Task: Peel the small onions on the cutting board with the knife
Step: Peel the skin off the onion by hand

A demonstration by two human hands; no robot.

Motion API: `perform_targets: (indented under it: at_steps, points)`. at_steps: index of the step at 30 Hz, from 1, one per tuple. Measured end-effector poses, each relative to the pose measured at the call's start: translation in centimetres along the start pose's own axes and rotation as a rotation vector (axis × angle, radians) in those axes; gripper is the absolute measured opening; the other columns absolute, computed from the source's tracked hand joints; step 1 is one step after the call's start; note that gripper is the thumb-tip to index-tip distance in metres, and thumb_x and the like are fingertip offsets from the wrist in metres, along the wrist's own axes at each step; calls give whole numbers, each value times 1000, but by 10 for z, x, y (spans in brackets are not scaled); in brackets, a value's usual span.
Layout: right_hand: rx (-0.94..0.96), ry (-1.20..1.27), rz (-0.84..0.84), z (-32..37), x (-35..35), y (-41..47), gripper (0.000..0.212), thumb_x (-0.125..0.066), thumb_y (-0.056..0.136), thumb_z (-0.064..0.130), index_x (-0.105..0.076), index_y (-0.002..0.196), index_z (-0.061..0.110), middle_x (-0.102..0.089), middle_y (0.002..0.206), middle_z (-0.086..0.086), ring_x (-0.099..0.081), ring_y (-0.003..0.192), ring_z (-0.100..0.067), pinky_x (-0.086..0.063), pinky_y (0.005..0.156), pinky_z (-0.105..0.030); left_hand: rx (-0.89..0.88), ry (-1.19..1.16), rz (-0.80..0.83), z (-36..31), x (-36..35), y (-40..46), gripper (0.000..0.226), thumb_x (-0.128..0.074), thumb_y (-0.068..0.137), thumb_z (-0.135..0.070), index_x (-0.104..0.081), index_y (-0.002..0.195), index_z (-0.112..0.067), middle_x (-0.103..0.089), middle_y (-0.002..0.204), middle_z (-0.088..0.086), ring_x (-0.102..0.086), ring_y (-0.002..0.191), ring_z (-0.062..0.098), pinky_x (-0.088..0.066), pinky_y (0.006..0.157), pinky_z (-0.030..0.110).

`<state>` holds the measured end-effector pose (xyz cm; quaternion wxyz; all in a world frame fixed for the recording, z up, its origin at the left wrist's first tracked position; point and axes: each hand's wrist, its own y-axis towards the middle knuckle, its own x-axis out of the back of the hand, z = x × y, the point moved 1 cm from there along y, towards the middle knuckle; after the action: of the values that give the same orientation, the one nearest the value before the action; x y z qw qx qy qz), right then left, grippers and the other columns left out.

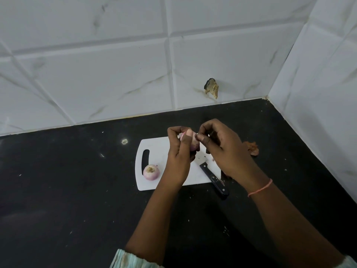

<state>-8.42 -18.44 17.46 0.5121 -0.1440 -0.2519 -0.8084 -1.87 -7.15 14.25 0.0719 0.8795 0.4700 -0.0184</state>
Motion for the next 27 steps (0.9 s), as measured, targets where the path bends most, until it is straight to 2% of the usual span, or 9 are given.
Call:
perform_targets:
  at_steps: [5, 9, 12, 16, 18, 20, 22, 24, 27]
  points:
    - [78, -174, -64, -13, -14, 2, 5, -52, 97, 5, -54, 101, 7, -50, 91, 3, -48, 80, -5, -37, 73, -4, 76, 19, -37, 1, -7, -1, 9, -39, 107, -28, -41, 105, -19, -53, 86, 9, -51, 68, 11, -41, 57, 24]
    - [131, -191, -160, -21, -26, 0, 8, -49, 94, 1, -54, 98, 7, -49, 91, 4, -48, 85, -8, -36, 74, -6, 334, -127, -91, 6, -13, 1, 40, -43, 104, -41, -46, 120, -4, -59, 95, 16, -54, 84, 26, -45, 74, 39]
    - [153, -109, -196, -26, -30, -4, 12, -48, 94, 1, -55, 99, 9, -53, 93, 1, -49, 88, -8, -37, 78, -10, 490, -340, -179, 5, -11, 5, 48, -45, 101, -47, -56, 105, -1, -58, 69, 10, -49, 56, 16, -40, 51, 23]
    - [-129, 301, -232, -28, -26, -4, 14, -58, 96, 14, -58, 90, 27, -62, 87, 12, -61, 85, -7, -49, 74, -19, 568, -614, -150, 2, -4, 15, 45, -43, 100, -52, -51, 82, -12, -45, 57, 3, -29, 39, 8, -22, 36, 19]
    - [-233, 365, -398, -34, -15, -2, 11, -69, 88, 12, -61, 84, 18, -67, 84, 2, -65, 78, -13, -52, 63, -20, 562, -671, -92, 3, -2, 13, 49, -40, 99, -57, -54, 84, -13, -44, 58, 3, -28, 39, 8, -22, 35, 18]
    - [-314, 332, -533, -43, -2, -2, 12, -74, 83, 8, -63, 84, 4, -69, 84, -8, -66, 72, -11, -54, 60, -18, 547, -681, -50, 6, -1, 11, 56, -36, 98, -64, -60, 89, -14, -45, 59, 3, -29, 41, 8, -22, 38, 19]
    - [-386, 226, -571, -57, 8, -2, 10, -74, 82, 5, -64, 86, 6, -69, 85, -6, -68, 76, -11, -59, 71, -27, 542, -680, -10, 8, 0, 10, 59, -32, 98, -65, -62, 94, -14, -47, 62, 5, -31, 43, 10, -23, 41, 20]
    - [-425, 138, -502, -65, 13, -2, 13, -67, 86, 3, -68, 90, 16, -70, 91, 3, -68, 86, -10, -59, 81, -35, 549, -665, 37, 7, 0, 9, 53, -31, 100, -56, -62, 100, -13, -49, 67, 7, -33, 47, 13, -25, 43, 22]
    - [-368, 103, -411, -61, 14, -3, 20, -58, 93, 6, -69, 97, 22, -71, 94, 9, -67, 89, -2, -57, 85, -30, 525, -597, 87, 3, -2, 9, 45, -29, 95, -36, -60, 116, -11, -49, 73, 7, -31, 53, 15, -26, 47, 25]
